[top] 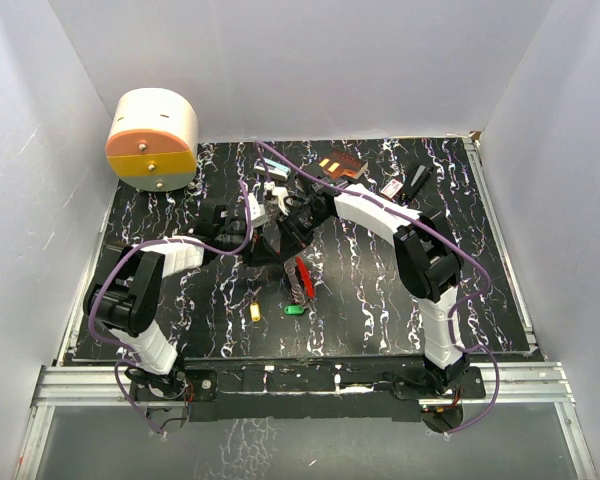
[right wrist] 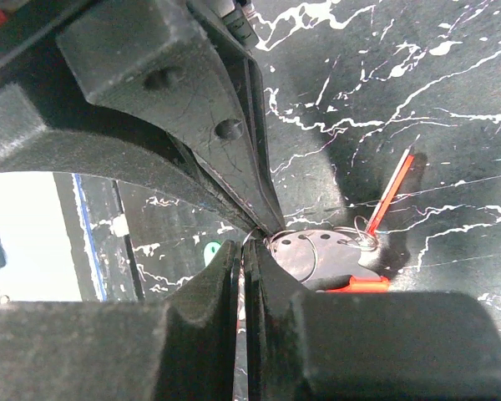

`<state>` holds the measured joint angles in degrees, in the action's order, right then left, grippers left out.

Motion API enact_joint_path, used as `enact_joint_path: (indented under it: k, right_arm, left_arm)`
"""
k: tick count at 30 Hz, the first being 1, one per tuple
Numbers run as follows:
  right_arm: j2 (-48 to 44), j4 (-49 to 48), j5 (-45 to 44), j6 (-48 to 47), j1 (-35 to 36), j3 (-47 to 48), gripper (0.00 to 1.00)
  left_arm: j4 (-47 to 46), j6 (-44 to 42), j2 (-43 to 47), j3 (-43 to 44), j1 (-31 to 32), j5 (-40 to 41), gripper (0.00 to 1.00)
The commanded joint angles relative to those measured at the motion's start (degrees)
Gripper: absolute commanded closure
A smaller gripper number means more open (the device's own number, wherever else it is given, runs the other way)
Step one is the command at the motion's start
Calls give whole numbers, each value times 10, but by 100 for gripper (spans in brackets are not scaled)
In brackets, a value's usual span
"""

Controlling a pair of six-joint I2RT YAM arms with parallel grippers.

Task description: Put the keys on the keyring

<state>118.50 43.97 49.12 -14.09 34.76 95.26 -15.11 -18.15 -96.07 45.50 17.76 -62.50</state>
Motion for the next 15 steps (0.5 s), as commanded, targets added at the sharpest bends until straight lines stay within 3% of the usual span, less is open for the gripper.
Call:
enact_joint_path:
  k: [1,4,6,11,15]
  right_arm:
    - [-20,-22,41,-12,6,35,92]
    - [-17,-9,59,-21,6,38,92]
    - [-14,5,67,-30,6,40,92]
    - [-9,43,69,-53,6,40,92]
    - [-9,57,73,-60,6,39,92]
  left_arm:
    - [54,-56,22,12,15,-67,92]
    - [129,-123,14,36,18,-84,75]
    - [188,-195,12,55,20,-98,72]
    - [305,-318,12,85,23,-111,71]
    - [380,-390,-2,109,24,-113,78]
